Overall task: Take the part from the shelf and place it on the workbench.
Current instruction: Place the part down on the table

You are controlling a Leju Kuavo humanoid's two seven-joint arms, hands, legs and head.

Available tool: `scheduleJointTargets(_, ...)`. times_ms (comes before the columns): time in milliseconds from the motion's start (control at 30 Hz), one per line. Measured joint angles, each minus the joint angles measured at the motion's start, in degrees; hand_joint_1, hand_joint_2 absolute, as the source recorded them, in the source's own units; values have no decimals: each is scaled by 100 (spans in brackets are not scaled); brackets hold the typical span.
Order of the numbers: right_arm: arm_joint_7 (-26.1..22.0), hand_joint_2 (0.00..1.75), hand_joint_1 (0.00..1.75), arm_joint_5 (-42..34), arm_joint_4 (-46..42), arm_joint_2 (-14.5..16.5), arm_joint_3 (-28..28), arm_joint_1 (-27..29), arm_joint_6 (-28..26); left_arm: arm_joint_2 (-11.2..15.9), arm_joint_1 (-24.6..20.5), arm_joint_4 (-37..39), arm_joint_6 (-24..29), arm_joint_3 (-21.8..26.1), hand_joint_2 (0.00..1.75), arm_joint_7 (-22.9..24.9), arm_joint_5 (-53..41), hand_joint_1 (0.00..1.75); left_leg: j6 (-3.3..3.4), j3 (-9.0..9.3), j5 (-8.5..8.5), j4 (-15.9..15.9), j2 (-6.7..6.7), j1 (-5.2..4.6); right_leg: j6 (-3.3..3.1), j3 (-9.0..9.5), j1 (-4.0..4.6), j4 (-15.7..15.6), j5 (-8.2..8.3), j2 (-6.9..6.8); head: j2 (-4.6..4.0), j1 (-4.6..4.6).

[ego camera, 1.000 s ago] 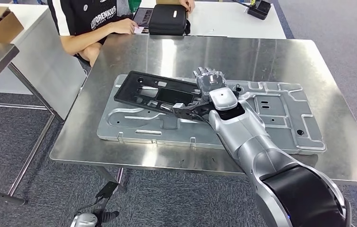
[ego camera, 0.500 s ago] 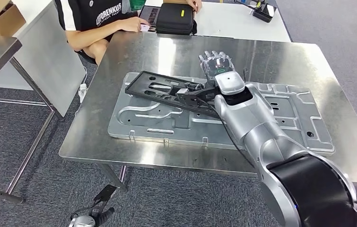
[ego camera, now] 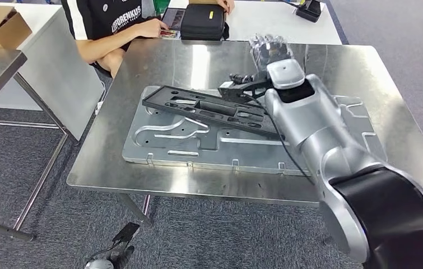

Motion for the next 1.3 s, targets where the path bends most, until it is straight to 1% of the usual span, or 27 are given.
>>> scheduleJointTargets(33,1,0,0,0,0,-51,0,-84,51,0,23,0,-11,0,0,-1,4,0,-20,-87,-119,295,1,12,9,-30,-2,15,13,-6,0,0)
scheduleJointTargets(67,4,0,0,0,0,-110,0,-148,87,1,49,0,-27,1,0,-1,10,0,-39,-90,-138,412,2,23,22,-59,-7,33,26,-13,0,0)
scheduleJointTargets(100,13,0,0,0,0,-169,0,-203,109,3,74,0,-46,1,0,-1,18,0,-57,15,-55,304,3,36,38,-89,-16,56,39,-18,0,0)
scheduleJointTargets(200,68,0,0,0,-3,-309,0,-387,115,8,111,1,-96,2,0,-19,43,0,-90,607,320,-729,3,65,101,-206,-35,168,76,-17,0,0)
scheduleJointTargets(267,86,0,0,0,-11,-386,0,-495,110,5,130,2,-110,2,0,-43,51,0,-38,709,369,-999,-9,54,169,-282,-13,207,131,-3,0,0)
scheduleJointTargets(333,91,0,0,0,-18,-483,0,-550,112,5,162,2,-115,2,0,-62,55,0,65,655,440,-989,-17,38,244,-316,-9,189,199,6,0,1)
scheduleJointTargets(367,99,0,0,0,-20,-530,0,-571,117,5,174,2,-116,2,0,-69,55,0,121,628,487,-997,-13,37,275,-340,-19,212,165,11,0,1)
scheduleJointTargets(400,114,0,0,0,-20,-574,0,-594,122,5,183,2,-119,3,0,-76,55,0,176,591,537,-1008,-6,35,299,-391,-34,309,48,15,0,1)
scheduleJointTargets(467,165,0,0,0,-21,-624,0,-640,127,13,192,1,-126,4,0,-92,55,0,258,486,644,-1021,7,32,332,-588,-47,849,-432,23,0,0)
scheduleJointTargets(533,228,0,0,0,-21,-646,1,-654,137,29,212,0,-149,5,0,-116,62,0,285,358,740,-1020,9,10,338,-773,-40,1577,-866,24,0,0)
scheduleJointTargets(567,260,0,0,0,-20,-650,2,-648,151,40,227,0,-163,7,0,-133,66,0,288,295,789,-1019,8,-6,327,-772,-34,1779,-928,25,0,0)
scheduleJointTargets(600,287,0,0,0,-20,-650,5,-639,166,54,240,0,-177,9,0,-152,70,0,290,231,839,-1019,7,-24,302,-673,-27,1786,-880,27,0,0)
scheduleJointTargets(633,316,0,0,0,-21,-648,8,-633,180,69,247,1,-186,11,0,-172,72,0,289,171,889,-1018,3,-42,261,-470,-12,1590,-761,30,0,0)
scheduleJointTargets(667,339,0,0,0,-28,-643,11,-632,186,83,248,1,-190,14,0,-190,72,0,287,119,938,-1018,-2,-56,201,-186,13,1246,-650,40,0,0)
scheduleJointTargets(733,373,0,0,0,-68,-614,15,-640,181,100,247,3,-193,21,0,-221,72,0,261,46,1031,-1028,-11,-71,89,336,73,506,-602,51,0,-1)
scheduleJointTargets(800,387,0,0,0,-102,-590,17,-651,176,113,249,6,-195,31,0,-243,72,0,204,28,1130,-1075,-11,-46,42,507,129,169,-610,50,0,-1)
scheduleJointTargets(867,387,0,0,0,-105,-575,23,-651,178,129,255,15,-195,42,0,-254,69,0,136,18,1198,-1133,-15,-31,25,483,130,59,-465,23,0,0)
scheduleJointTargets(900,387,0,0,0,-105,-560,28,-650,180,141,257,21,-193,48,0,-257,67,0,103,-14,1116,-1096,-15,-32,6,461,110,-7,-385,5,0,0)
scheduleJointTargets(967,387,0,0,1,-105,-531,40,-654,184,169,257,34,-191,57,0,-268,60,0,43,-141,653,-705,-9,-17,-39,361,69,-83,-220,-33,0,0)
scheduleJointTargets(1033,387,0,0,1,-104,-524,50,-656,188,185,257,50,-190,60,0,-278,56,0,-25,-288,171,-17,-4,16,-62,187,53,-85,-82,-43,0,0)
scheduleJointTargets(1067,385,0,0,0,-104,-524,54,-652,189,192,258,57,-190,61,0,-282,55,0,-59,-303,105,250,-2,36,-47,86,41,-75,-12,-45,0,0)
scheduleJointTargets(1100,382,0,0,0,-103,-524,57,-647,190,199,257,63,-190,62,0,-285,52,0,-92,-247,166,365,-1,57,-28,-18,25,-60,56,-45,0,0)
scheduleJointTargets(1133,380,0,0,0,-102,-526,58,-644,189,206,254,66,-189,63,0,-287,48,0,-124,-107,311,301,1,77,1,-124,3,-33,118,-45,0,0)
scheduleJointTargets(1167,378,0,0,0,-102,-527,59,-642,188,211,250,67,-189,63,0,-290,43,0,-153,129,444,55,4,100,36,-230,-18,10,171,-44,0,0)
scheduleJointTargets(1200,378,0,0,1,-107,-530,59,-644,187,214,244,68,-189,63,0,-292,34,0,-178,409,463,-297,5,109,75,-331,-30,62,214,-42,0,-1)
scheduleJointTargets(1267,374,0,0,1,-120,-559,59,-648,182,214,232,72,-186,63,0,-298,14,0,-136,800,333,-884,-10,96,159,-460,-31,156,292,-41,0,2)
scheduleJointTargets(1300,368,0,0,2,-126,-578,59,-652,180,213,228,75,-183,63,0,-300,2,0,-90,858,262,-1006,-17,72,199,-486,-24,166,337,-41,0,2)
